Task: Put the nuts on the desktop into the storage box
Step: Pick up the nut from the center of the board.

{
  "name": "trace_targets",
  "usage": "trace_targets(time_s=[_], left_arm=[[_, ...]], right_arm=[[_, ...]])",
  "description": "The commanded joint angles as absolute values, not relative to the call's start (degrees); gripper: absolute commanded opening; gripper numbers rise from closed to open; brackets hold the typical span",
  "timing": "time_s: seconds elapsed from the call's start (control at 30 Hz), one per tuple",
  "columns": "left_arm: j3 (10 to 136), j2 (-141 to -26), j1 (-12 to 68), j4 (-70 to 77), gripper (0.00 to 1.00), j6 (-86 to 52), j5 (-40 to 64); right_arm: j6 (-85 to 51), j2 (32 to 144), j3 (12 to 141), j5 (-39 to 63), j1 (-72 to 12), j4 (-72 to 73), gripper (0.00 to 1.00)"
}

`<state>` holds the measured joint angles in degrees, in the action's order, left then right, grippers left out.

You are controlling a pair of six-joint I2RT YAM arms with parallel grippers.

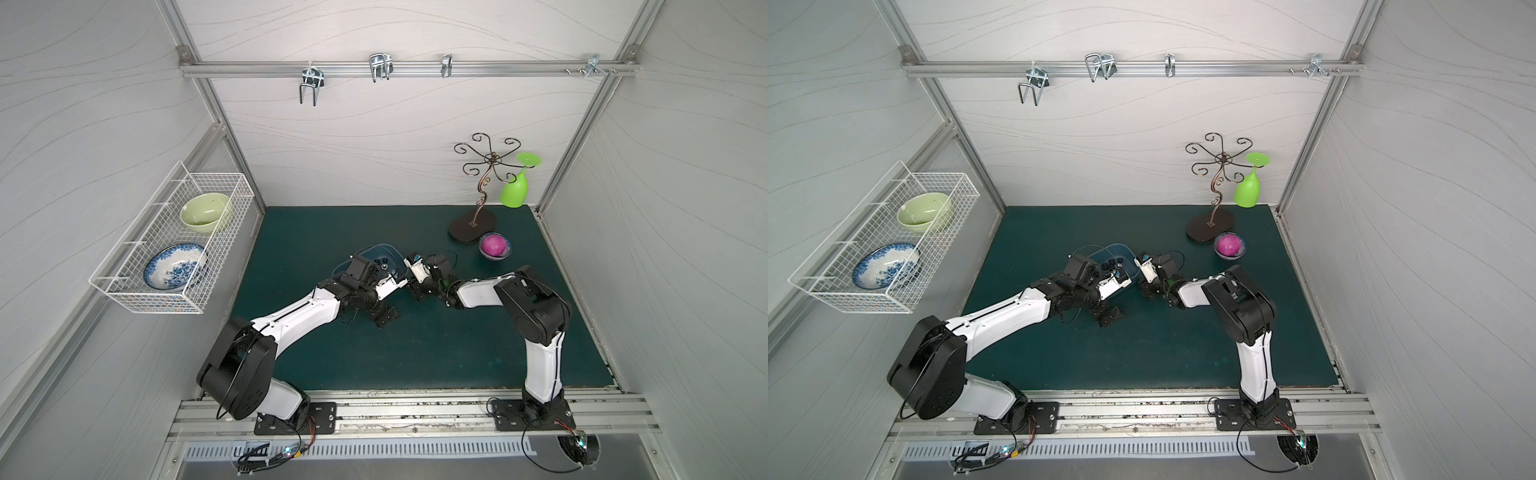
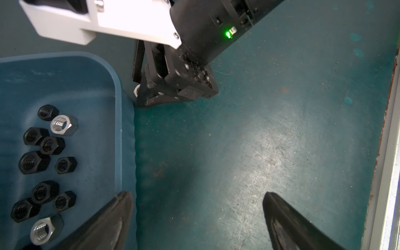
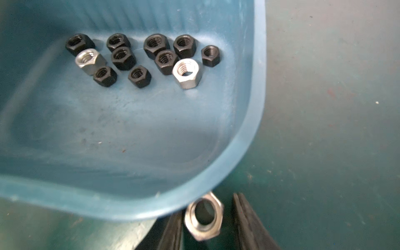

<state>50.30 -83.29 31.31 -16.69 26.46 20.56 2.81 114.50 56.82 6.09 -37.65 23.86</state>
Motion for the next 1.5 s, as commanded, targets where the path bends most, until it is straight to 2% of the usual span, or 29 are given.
trace_targets(time_s=[0.0,0.27,0.47,0.8,1.03,1.47], left_arm=[[50.98,-83.4,31.36,-16.61,0.99,26.99,21.53],[51.06,-83.08,31.42,-16.93,0.99,27.44,21.18],[51.15,-82.97,31.37,-17.06,0.99,27.84,21.09],[54.39,-80.72,31.04,-22.23,0.99,30.71,26.34],[59.15,-78.18,25.11,-28.89,0.99,30.56,35.77],[64.56,-75.82,18.33,-34.58,0.99,31.21,39.08]], right_arm=[[1.8,116.89,56.72,3.96,-37.99,19.88,0.38],[2.15,114.1,53.18,4.48,-37.99,23.24,0.26],[2.1,111.14,51.34,4.74,-37.88,22.68,0.22],[4.2,100.31,49.9,9.26,-37.97,17.03,0.23],[7.11,93.97,53.08,10.18,-39.05,8.98,0.24],[13.09,94.77,65.01,8.35,-43.69,0.06,0.24]])
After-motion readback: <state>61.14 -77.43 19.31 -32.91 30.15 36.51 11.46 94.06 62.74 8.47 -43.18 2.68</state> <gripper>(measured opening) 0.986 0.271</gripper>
